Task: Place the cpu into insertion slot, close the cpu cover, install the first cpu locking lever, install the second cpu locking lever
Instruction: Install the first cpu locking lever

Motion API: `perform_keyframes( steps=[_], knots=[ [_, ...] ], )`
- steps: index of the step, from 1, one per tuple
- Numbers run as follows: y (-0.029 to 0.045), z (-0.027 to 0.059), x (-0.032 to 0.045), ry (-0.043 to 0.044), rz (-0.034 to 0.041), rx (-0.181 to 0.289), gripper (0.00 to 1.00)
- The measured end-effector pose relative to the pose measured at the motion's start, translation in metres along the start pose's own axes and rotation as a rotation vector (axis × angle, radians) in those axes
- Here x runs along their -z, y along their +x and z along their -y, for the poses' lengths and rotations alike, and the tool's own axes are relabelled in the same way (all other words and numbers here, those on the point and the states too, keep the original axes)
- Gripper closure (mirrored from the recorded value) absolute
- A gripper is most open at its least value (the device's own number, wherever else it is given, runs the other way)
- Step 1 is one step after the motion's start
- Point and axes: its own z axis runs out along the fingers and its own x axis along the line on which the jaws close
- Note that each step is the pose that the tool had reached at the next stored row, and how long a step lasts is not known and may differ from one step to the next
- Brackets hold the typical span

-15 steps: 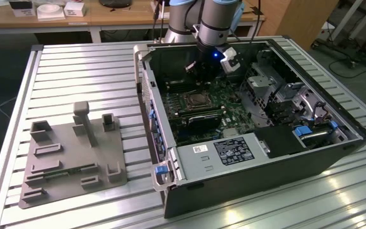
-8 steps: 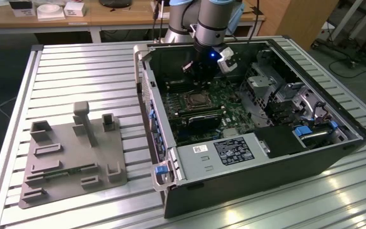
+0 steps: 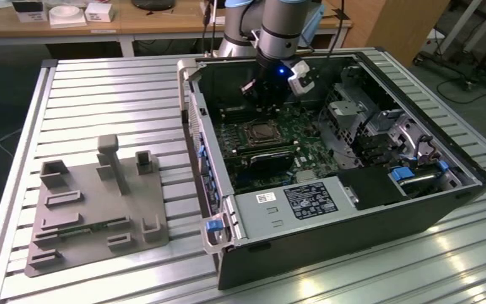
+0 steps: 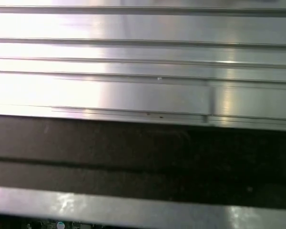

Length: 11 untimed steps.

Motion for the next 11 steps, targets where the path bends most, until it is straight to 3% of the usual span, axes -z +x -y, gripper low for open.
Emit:
perform_keyframes(
  steps=[4, 11],
  knots=[
    [0.0041, -0.0002, 0.0003, -0.0053, 0.0042, 0.000, 0.89],
    [0.0050, -0.0008, 0.0003, -0.0121, 0.0091, 0.000, 0.89]
  ],
)
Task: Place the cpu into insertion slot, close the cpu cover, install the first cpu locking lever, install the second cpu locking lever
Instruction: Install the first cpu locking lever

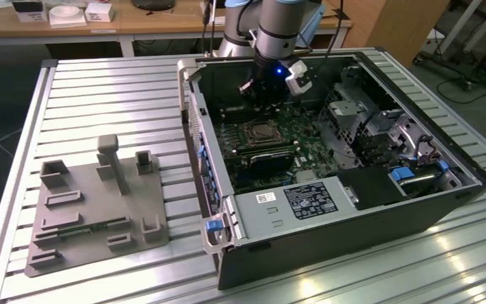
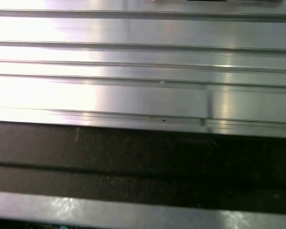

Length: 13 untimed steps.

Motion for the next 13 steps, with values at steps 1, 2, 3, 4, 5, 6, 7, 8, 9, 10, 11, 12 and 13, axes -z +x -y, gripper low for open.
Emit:
perform_keyframes(
  steps=[1, 2, 3, 4, 5, 6, 7, 8, 9, 10, 11, 12, 13],
  knots=[
    [0.0000, -0.0001, 0.0001, 0.0001, 0.0000, 0.000, 0.89],
    [0.0000, -0.0003, 0.0000, 0.0000, 0.0000, 0.000, 0.89],
    [-0.0001, -0.0004, 0.0000, -0.0001, 0.0000, 0.000, 0.89],
    [-0.0001, -0.0006, -0.0002, -0.0003, 0.0002, 0.000, 0.89],
    [-0.0002, -0.0007, -0.0004, -0.0003, 0.0002, 0.000, 0.89],
    [-0.0003, -0.0008, -0.0006, -0.0002, 0.0001, 0.000, 0.89],
    [-0.0003, -0.0009, -0.0009, -0.0002, 0.0001, 0.000, 0.89],
    [-0.0004, -0.0009, -0.0013, -0.0001, 0.0001, 0.000, 0.89],
    [-0.0004, -0.0009, -0.0017, -0.0002, 0.0001, 0.000, 0.89],
    [-0.0005, -0.0009, -0.0021, -0.0002, 0.0000, 0.000, 0.89],
    [-0.0005, -0.0009, -0.0026, -0.0002, 0.0000, 0.000, 0.89],
    [-0.0005, -0.0009, -0.0032, -0.0003, 0.0001, 0.000, 0.89],
    [-0.0006, -0.0009, -0.0035, -0.0004, 0.0001, 0.000, 0.89]
  ],
)
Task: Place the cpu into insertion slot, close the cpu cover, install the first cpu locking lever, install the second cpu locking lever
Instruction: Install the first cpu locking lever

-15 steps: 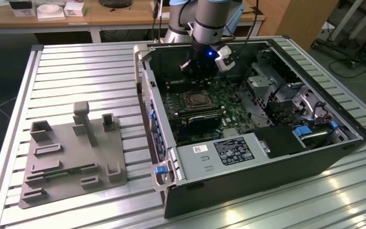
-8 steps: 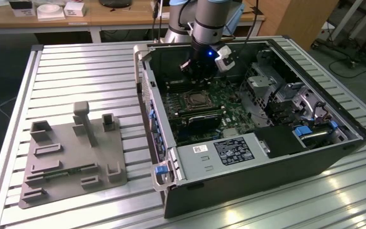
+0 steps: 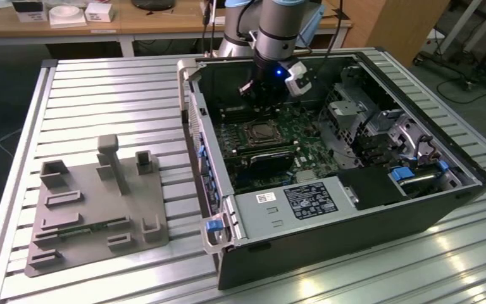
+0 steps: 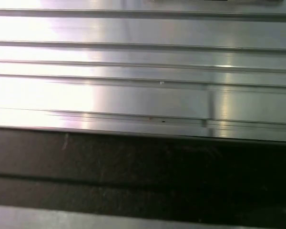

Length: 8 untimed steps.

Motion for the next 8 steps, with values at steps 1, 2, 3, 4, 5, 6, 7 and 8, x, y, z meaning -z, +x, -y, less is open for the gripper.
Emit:
perform_keyframes(
  steps=[1, 2, 3, 4, 5, 6, 7, 8],
  knots=[
    [0.0000, 0.0000, -0.0002, 0.0001, -0.0001, 0.000, 0.89],
    [0.0000, 0.0000, -0.0002, 0.0001, -0.0001, 0.000, 0.89],
    [-0.0002, -0.0001, -0.0002, 0.0001, -0.0002, 0.000, 0.89],
    [-0.0003, -0.0003, -0.0003, 0.0000, -0.0001, 0.000, 0.89],
    [-0.0005, -0.0004, -0.0003, -0.0001, 0.0000, 0.000, 0.89],
    [-0.0007, -0.0006, -0.0003, -0.0001, 0.0000, 0.000, 0.89],
    [-0.0009, -0.0008, -0.0004, -0.0001, 0.0000, 0.000, 0.89],
    [-0.0011, -0.0010, -0.0004, -0.0001, 0.0000, 0.000, 0.89]
  ],
)
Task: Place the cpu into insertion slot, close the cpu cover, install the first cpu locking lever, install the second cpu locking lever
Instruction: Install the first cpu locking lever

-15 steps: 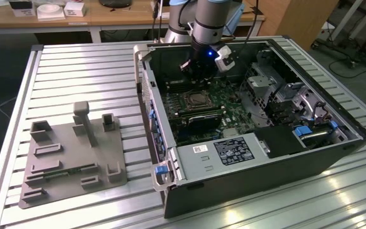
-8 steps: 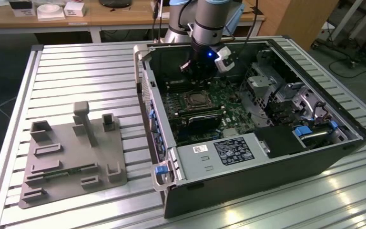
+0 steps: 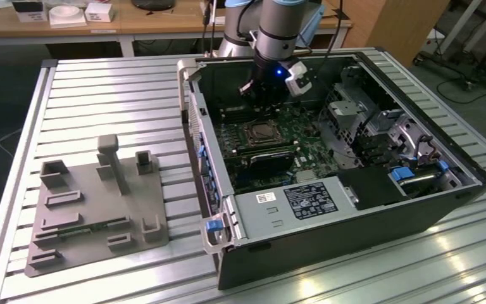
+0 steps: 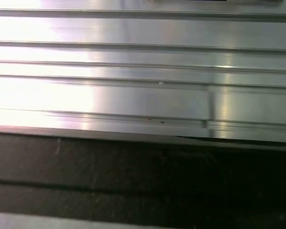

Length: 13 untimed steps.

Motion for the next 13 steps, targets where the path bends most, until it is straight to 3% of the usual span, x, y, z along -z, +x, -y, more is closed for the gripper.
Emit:
perform_keyframes(
  steps=[13],
  knots=[
    [-0.0069, -0.0007, -0.0009, -0.0004, 0.0000, 0.000, 0.89]
  ],
)
